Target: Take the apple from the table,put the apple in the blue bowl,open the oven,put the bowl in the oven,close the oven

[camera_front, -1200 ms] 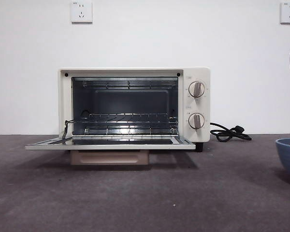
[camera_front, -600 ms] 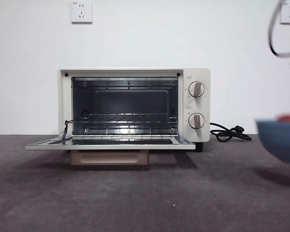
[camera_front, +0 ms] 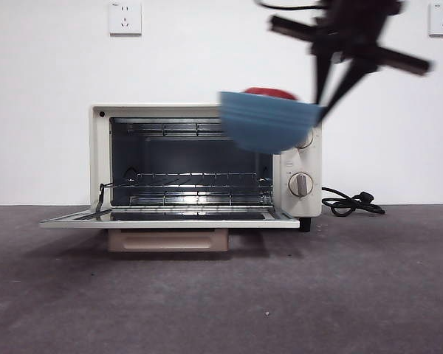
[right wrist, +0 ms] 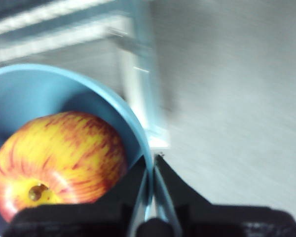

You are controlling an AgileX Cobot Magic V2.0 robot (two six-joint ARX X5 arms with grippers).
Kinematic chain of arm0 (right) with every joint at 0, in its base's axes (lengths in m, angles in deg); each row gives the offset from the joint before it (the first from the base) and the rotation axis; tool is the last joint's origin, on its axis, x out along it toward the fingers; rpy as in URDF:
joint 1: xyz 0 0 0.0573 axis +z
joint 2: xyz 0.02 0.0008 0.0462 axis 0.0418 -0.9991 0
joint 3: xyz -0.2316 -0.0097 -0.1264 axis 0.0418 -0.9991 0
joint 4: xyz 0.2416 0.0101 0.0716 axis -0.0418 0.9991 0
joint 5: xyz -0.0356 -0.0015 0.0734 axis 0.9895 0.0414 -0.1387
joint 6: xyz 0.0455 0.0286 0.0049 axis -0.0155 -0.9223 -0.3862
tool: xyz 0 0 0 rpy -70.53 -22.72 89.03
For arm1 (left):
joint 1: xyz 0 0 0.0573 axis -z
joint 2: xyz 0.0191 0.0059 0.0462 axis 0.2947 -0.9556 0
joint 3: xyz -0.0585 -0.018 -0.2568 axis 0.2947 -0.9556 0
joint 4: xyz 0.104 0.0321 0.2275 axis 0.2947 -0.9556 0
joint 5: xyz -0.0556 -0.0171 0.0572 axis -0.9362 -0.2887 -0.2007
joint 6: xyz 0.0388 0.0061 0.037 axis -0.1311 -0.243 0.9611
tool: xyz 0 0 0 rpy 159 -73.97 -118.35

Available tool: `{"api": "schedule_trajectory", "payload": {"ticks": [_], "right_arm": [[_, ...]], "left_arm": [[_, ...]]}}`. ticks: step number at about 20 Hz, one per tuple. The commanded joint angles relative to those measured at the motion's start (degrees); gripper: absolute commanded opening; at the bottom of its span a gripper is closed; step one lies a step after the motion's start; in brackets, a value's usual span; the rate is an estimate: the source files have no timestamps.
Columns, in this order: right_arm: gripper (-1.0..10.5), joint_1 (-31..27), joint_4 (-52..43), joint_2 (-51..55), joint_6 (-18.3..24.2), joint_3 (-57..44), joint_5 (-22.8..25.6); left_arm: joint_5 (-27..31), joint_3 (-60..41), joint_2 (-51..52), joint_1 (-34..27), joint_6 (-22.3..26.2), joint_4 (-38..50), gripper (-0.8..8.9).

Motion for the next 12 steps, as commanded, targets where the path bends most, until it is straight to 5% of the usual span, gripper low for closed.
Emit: {"api": "schedule_trajectory", "payload": {"ticks": [1, 7, 12], "right_arm": [[-0.1, 1.4, 1.4, -6.8, -2.0, 7.5, -1.9], [-0.1, 1.7, 5.9, -20.0, -9.6, 24.4, -3.1], [-0.1, 1.6, 5.8, -24.2, -17.4, 28.9, -1.4]], "left_arm": [[0.0, -0.5, 0.3, 0.2, 0.9, 0.0, -0.05], [0.0, -0.5, 0.6, 0.2, 1.1, 0.1, -0.05], [0.0, -0.5, 0.7, 0.2, 1.1, 0.0, -0.05]]}}
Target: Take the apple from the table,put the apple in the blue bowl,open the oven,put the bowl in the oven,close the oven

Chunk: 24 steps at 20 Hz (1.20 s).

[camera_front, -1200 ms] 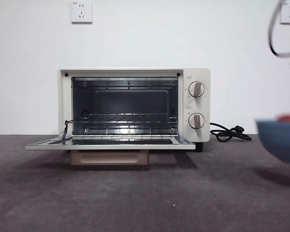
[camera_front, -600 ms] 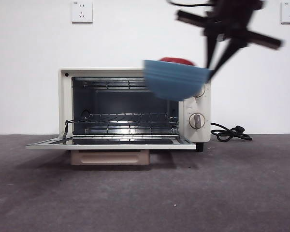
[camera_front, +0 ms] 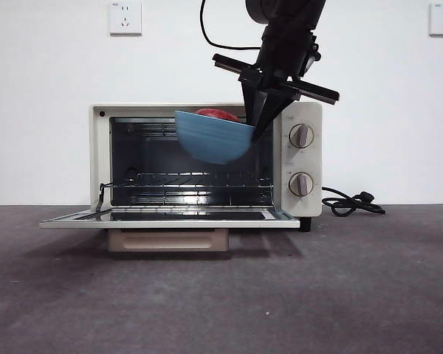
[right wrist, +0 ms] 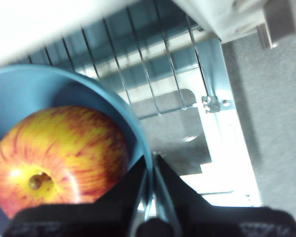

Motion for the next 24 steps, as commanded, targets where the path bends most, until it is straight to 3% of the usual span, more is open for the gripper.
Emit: {"api": "schedule_trajectory", "payload": {"ticks": [1, 11, 18, 21, 24], "right_arm": [[-0.1, 0.1, -0.7, -1.9, -5.1, 0.5, 0.3], [-0.1, 0.1, -4.3, -3.3, -15.7, 0.4, 7.5], [0.2, 0.2, -4.7, -3.4, -15.6, 0.4, 8.0], [2.0, 0.2, -5.0, -3.9, -15.5, 0.4, 7.9], [2.0, 0.2, -5.2, -4.0, -15.0, 0.4, 8.7]], "left_arm": [[0.0, -0.5, 0.4, 0.2, 0.7, 0.1, -0.05], [0.0, -0.5, 1.3, 0.2, 1.8, -0.8, -0.05], [0.0, -0.5, 1.5, 0.2, 2.1, -1.2, -0.05], [0.0, -0.5, 1.5, 0.2, 2.1, -1.8, -0.05], [0.0, -0.5, 1.5, 0.2, 2.2, -2.6, -0.05]]}}
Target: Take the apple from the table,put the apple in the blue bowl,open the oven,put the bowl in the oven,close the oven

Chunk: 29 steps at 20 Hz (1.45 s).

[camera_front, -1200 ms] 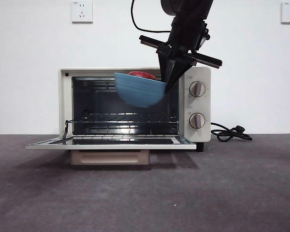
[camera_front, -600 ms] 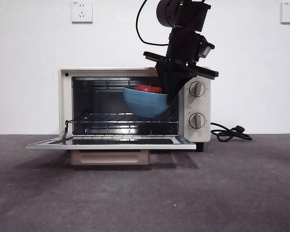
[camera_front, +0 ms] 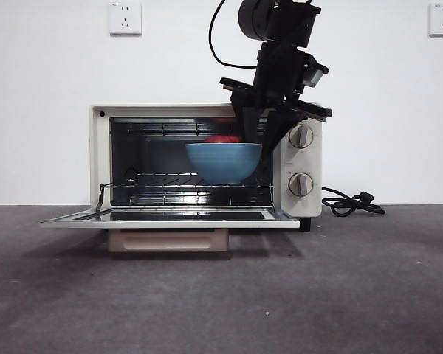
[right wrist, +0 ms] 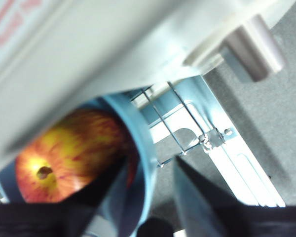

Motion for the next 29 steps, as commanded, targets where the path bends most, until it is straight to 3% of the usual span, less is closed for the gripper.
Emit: {"api": "schedule_trajectory", "payload": {"ticks": [1, 29], "right_arm": [[2.0, 0.1, -0.5, -0.9, -0.1, 0.2, 0.8], [1.9, 2.0, -0.1, 1.4, 11.0, 4.9, 4.3]], "left_arm": [[0.0, -0.5, 0.3, 0.2, 0.7, 0.0, -0.05], [0.0, -0.5, 0.6, 0.2, 1.0, -2.1, -0.05]]}}
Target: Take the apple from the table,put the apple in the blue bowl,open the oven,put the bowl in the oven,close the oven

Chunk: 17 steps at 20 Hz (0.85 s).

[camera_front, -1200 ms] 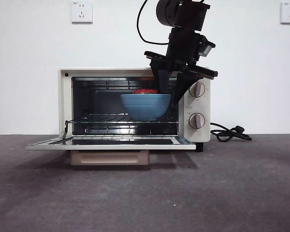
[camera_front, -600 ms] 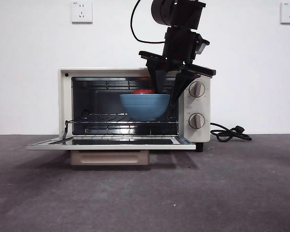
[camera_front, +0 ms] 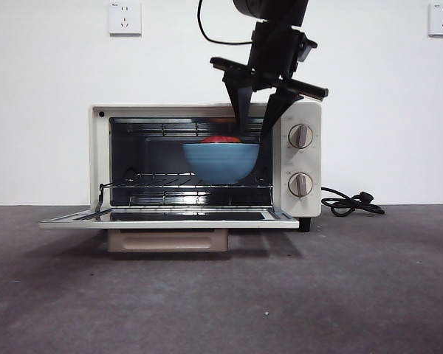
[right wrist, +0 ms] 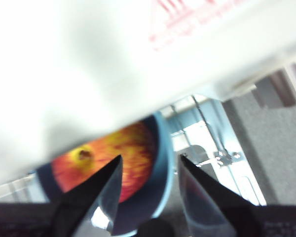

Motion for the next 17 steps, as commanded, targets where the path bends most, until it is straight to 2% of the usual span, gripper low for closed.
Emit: {"api": "schedule_trajectory", "payload": {"ticks": [1, 5, 11, 14, 15, 17], "right_arm": [[1.9, 0.6, 0.3, 0.4, 2.6, 2.2, -0.5], [1.9, 2.4, 6.9, 0.4, 10.6, 9.4, -0.4], [1.9, 6.2, 17.7, 0.4, 23.1, 26.8, 4.2], [1.9, 9.1, 20.5, 1.1, 32.5, 36.2, 7.3], [1.9, 10.1, 20.5, 2.0, 34.4, 37.7, 8.0], [1.8, 13.0, 20.5, 4.5, 41.0, 38.6, 11.4]], "left_arm": [[0.0, -0.5, 0.2, 0.2, 0.6, 0.3, -0.05], [0.1, -0.5, 0.1, 0.2, 0.6, 0.7, -0.05], [1.4, -0.5, -1.3, 0.0, 0.1, 4.2, -0.05], [9.1, -0.5, -4.3, -0.3, -0.8, 7.5, -0.06], [9.2, -0.5, -5.5, -1.1, -1.0, 8.5, -0.06], [9.0, -0.5, -8.4, -3.7, -1.9, 9.9, -0.06]]}}
